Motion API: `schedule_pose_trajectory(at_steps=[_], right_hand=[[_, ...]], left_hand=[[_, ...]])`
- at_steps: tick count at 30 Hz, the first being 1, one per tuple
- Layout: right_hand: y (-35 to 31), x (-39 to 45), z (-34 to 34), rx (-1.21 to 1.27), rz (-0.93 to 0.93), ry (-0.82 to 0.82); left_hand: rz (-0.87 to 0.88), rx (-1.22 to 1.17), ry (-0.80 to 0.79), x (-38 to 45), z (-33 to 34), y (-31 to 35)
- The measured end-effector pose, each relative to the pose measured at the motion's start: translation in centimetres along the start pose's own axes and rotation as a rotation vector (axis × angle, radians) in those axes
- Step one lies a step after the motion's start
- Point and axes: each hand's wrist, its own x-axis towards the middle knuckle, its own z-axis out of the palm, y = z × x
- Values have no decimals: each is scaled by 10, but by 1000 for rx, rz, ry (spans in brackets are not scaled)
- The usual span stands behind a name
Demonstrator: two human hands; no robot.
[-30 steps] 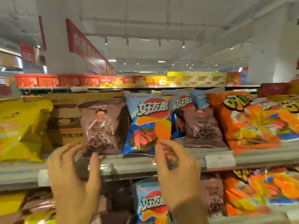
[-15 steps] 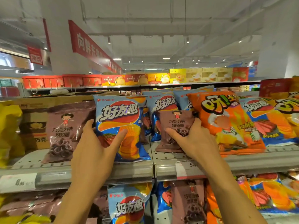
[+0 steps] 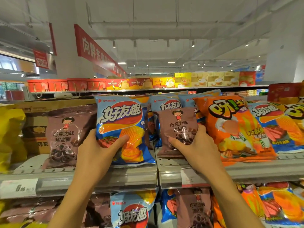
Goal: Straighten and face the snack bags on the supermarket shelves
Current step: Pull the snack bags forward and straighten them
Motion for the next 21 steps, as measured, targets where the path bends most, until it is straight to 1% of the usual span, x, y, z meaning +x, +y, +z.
schedule_pose_trajectory(at_steps=[2, 4, 7, 11, 16, 19, 21], right_hand=[[1, -5, -4, 162, -64, 86], [3, -10, -13, 299, -95, 135], [11, -20, -36, 376, -90, 201], [30, -39, -67, 482, -13, 301], [46, -54, -86, 533, 125, 300], [51, -60, -90, 521, 158, 313], [51, -63, -89, 502, 168, 311]], left_hand=[[3, -30, 32, 2, 3, 6], [8, -54, 48, 4, 10, 14], [24, -54, 32, 3, 31, 28], [71, -20, -49, -7, 82, 49], [55, 61, -205, -13, 135, 63], [70, 140, -243, -17, 153, 63], [65, 236, -270, -19, 159, 62]])
